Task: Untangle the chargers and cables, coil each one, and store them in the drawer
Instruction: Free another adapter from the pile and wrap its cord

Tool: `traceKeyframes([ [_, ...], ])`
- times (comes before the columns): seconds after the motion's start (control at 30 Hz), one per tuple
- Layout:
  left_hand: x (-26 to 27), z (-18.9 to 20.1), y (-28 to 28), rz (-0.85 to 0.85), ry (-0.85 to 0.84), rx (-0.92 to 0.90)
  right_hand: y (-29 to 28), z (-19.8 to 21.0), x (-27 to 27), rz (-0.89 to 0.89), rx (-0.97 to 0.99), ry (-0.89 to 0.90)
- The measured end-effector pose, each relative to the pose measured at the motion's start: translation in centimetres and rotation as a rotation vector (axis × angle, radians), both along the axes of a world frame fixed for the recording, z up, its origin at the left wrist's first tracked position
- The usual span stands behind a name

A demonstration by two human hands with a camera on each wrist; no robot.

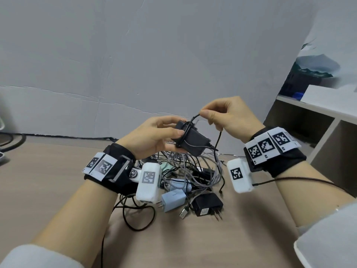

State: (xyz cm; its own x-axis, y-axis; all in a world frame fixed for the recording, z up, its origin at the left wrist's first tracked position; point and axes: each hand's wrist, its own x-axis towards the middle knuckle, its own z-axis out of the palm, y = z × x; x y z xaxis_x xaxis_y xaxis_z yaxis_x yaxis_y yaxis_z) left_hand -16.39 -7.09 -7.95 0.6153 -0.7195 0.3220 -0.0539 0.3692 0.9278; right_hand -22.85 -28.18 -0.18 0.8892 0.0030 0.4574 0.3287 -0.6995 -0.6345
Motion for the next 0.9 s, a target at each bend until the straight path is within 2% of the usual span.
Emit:
traceKeyframes([
  [0.1,0.0,0.2,-0.2,-0.013,0.023,-0.027,-0.2,-1.0,0.4,0.033,0.074,0.06],
  [0.17,-0.1,0.5,-0.6,-0.007,0.077,-0.117,-0.1,-1.7,0.8,0.04,0.12,0.11],
  [0.23,0.0,0.8,-1.0,0.083,0.137,-0.213,0.0,-2.3,1.2,0.038,0.132,0.173],
  [0.4,0.3,1.0,-1.7,0.359,0.187,-0.241,1.1,-4.2,1.8,0.029,0.049,0.33],
  [0.5,0.4,1.0,-1.7,0.421,0.215,-0.233,2.2,-5.0,1.8,0.082,-0.14,0.418],
  [0.63,1.0,0.6,-1.7,0.506,0.251,-0.273,2.8,-4.8,1.7,0.083,-0.314,0.435],
  [0.8,1.3,0.4,-1.4,0.533,0.328,-0.345,2.8,-4.2,1.3,0.064,-0.362,0.415],
  [0.9,2.0,0.1,-0.9,0.609,0.383,-0.425,1.8,-3.8,1.2,-0.05,-0.363,0.34],
])
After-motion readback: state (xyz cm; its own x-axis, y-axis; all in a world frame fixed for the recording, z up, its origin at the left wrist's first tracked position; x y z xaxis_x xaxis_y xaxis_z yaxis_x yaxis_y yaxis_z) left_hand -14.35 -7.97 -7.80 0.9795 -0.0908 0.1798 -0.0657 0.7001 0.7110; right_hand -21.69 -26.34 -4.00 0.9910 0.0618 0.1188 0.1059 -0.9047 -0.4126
